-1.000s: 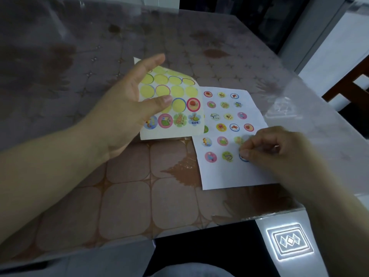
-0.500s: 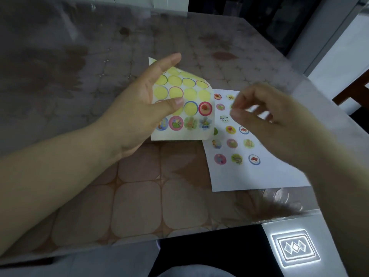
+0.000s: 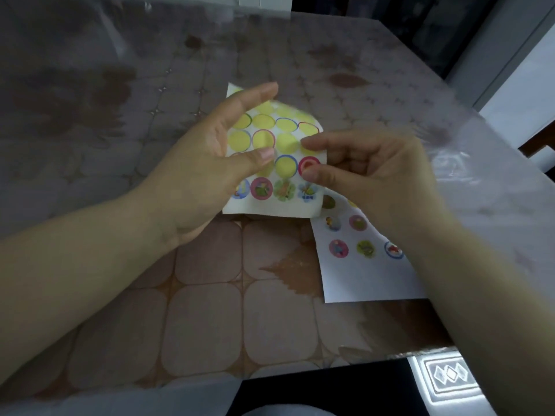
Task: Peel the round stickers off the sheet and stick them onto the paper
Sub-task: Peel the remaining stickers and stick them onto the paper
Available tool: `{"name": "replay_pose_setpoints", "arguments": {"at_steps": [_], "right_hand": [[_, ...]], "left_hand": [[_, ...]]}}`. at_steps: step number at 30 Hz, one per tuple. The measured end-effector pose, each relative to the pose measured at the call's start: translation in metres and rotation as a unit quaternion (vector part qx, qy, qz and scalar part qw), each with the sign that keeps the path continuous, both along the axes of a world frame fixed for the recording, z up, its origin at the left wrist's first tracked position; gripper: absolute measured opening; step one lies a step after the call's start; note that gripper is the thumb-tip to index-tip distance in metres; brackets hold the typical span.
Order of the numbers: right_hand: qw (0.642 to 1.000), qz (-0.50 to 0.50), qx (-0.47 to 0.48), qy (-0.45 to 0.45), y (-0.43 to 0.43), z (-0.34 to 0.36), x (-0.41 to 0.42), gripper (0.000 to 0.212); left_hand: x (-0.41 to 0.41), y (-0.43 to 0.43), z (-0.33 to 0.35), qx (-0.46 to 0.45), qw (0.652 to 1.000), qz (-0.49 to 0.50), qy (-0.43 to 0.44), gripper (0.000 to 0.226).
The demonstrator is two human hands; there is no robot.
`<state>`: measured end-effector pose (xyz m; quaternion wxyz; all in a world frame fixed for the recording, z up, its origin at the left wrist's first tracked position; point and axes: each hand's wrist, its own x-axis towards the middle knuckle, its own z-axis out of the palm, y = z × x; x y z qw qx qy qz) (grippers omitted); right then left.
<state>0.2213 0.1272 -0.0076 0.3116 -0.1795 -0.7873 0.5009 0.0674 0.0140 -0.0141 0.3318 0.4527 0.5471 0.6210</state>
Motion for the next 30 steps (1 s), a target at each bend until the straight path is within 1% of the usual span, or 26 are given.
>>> {"name": "replay_pose_setpoints", "arguments": {"at_steps": [3, 7, 9, 12, 17, 20, 25, 28, 30], "right_hand": [[1.0, 0.001, -0.008, 0.01, -0.001, -0.002, 0.0, 0.022], [0.999, -0.015, 0.014, 0.045, -0.004, -0.002, -0.003, 0.019], [0.997, -0.015, 0.049, 0.055, -0.006, -0.001, -0.004, 0.02], [0.991, -0.024, 0.119, 0.06, -0.007, 0.0, -0.006, 0.024], [0.982, -0.032, 0.173, 0.075, -0.011, 0.0, -0.005, 0.023], [0.98, -0.032, 0.183, 0.069, -0.012, 0.001, -0.003, 0.02], [0.962, -0.041, 0.266, 0.035, -0.01, 0.0, 0.0, 0.014], [0.957, -0.06, 0.282, 0.015, -0.009, -0.002, 0.0, 0.015], [0.955, -0.065, 0.287, 0.012, -0.009, -0.002, 0.0, 0.012]], "left_hand": [[0.0, 0.0, 0.001, -0.007, 1.0, 0.0, -0.001, 0.053], [0.001, 0.0, 0.003, -0.009, 1.0, 0.02, -0.015, 0.054], [0.002, 0.001, 0.003, -0.017, 0.999, 0.038, -0.014, 0.06], [0.003, 0.001, 0.005, -0.021, 0.998, 0.057, -0.022, 0.061], [0.007, 0.0, 0.01, -0.028, 0.996, 0.041, -0.071, 0.063], [0.007, 0.0, 0.011, -0.036, 0.996, 0.037, -0.076, 0.064], [0.003, 0.002, 0.007, -0.041, 0.995, 0.057, -0.076, 0.063], [0.003, 0.003, 0.005, -0.044, 0.995, 0.062, -0.068, 0.063], [0.004, 0.003, 0.006, -0.045, 0.995, 0.057, -0.062, 0.062]]}}
